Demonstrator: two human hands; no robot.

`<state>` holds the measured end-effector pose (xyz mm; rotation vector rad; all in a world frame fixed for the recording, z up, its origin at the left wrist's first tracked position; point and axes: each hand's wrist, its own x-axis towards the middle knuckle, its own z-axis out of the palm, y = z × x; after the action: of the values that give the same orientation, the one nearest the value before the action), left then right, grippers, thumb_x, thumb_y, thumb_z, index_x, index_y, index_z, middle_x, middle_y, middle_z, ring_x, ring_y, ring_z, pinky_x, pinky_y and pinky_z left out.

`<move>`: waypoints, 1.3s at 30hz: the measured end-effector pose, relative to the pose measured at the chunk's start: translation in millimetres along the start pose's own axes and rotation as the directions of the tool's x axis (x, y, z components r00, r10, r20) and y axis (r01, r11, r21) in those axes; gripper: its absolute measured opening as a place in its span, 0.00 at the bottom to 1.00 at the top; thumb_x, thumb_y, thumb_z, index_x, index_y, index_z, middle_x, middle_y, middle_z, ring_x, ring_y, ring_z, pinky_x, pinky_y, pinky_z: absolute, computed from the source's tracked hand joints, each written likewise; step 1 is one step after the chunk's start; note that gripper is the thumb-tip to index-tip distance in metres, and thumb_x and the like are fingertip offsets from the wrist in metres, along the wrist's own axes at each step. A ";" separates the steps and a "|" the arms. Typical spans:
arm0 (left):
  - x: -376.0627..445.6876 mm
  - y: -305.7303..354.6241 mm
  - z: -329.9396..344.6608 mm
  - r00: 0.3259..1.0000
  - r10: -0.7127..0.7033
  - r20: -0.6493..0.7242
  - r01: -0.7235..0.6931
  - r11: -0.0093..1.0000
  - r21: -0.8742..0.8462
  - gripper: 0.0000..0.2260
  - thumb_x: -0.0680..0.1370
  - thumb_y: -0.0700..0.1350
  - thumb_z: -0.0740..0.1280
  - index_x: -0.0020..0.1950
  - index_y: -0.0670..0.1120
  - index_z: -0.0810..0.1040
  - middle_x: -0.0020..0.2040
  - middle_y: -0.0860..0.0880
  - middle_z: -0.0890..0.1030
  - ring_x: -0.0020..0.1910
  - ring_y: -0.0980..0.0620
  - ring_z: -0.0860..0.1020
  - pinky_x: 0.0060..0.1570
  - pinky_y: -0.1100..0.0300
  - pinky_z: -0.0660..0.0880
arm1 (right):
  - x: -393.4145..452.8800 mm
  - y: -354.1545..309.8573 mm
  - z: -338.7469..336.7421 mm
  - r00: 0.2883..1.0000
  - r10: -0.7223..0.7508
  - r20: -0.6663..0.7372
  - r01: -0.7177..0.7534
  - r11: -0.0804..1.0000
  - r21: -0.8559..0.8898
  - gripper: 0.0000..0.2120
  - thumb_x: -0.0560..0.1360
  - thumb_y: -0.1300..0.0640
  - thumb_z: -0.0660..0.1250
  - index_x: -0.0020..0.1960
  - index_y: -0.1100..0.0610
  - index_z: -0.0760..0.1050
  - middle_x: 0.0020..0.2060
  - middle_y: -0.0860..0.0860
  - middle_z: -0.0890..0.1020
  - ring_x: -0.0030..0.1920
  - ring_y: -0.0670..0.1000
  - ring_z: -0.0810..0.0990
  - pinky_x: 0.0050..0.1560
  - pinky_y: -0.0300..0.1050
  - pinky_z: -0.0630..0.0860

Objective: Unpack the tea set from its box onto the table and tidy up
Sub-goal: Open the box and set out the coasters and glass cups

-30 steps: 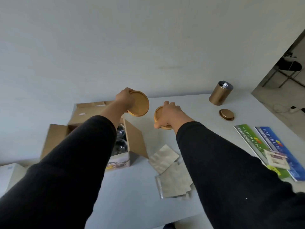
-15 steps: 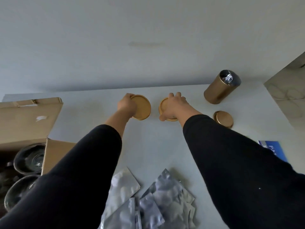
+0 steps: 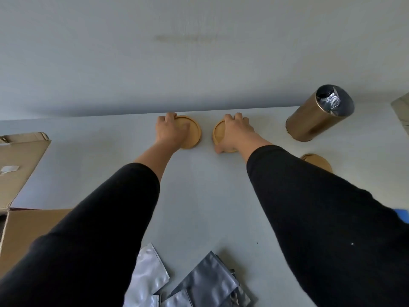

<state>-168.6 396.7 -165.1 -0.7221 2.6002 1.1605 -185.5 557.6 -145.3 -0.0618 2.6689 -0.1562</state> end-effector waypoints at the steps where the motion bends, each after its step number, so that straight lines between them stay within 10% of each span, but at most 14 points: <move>1: -0.3 -0.6 2.0 1.000 0.013 0.009 -0.014 0.999 0.039 0.27 0.77 0.52 0.64 0.74 0.47 0.62 0.70 0.45 0.63 0.69 0.44 0.66 0.62 0.53 0.71 | 2.0 0.8 -0.8 1.000 -0.006 0.001 0.006 1.000 0.000 0.45 0.62 0.49 0.77 0.72 0.56 0.58 0.65 0.56 0.63 0.67 0.59 0.64 0.57 0.53 0.73; 10: -8.0 -3.8 16.1 0.982 0.167 0.086 -0.187 0.903 0.388 0.47 0.64 0.58 0.75 0.76 0.53 0.52 0.72 0.46 0.60 0.72 0.45 0.58 0.66 0.46 0.62 | 10.3 14.3 2.0 0.998 -0.049 0.037 0.049 0.999 0.017 0.44 0.62 0.51 0.75 0.73 0.45 0.57 0.66 0.55 0.60 0.68 0.59 0.59 0.57 0.56 0.73; 39: -103.7 -43.6 26.0 0.983 0.185 0.016 -0.182 0.942 0.282 0.50 0.65 0.56 0.76 0.77 0.44 0.49 0.72 0.44 0.61 0.73 0.45 0.59 0.70 0.51 0.62 | -89.0 25.7 44.2 0.988 0.124 -0.093 -0.100 0.968 0.230 0.50 0.63 0.47 0.77 0.74 0.57 0.53 0.68 0.56 0.63 0.68 0.58 0.63 0.62 0.50 0.71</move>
<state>-57.5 427.4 -172.0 -0.4345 2.8091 0.8013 -86.6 584.9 -147.8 0.1746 2.7331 -0.4342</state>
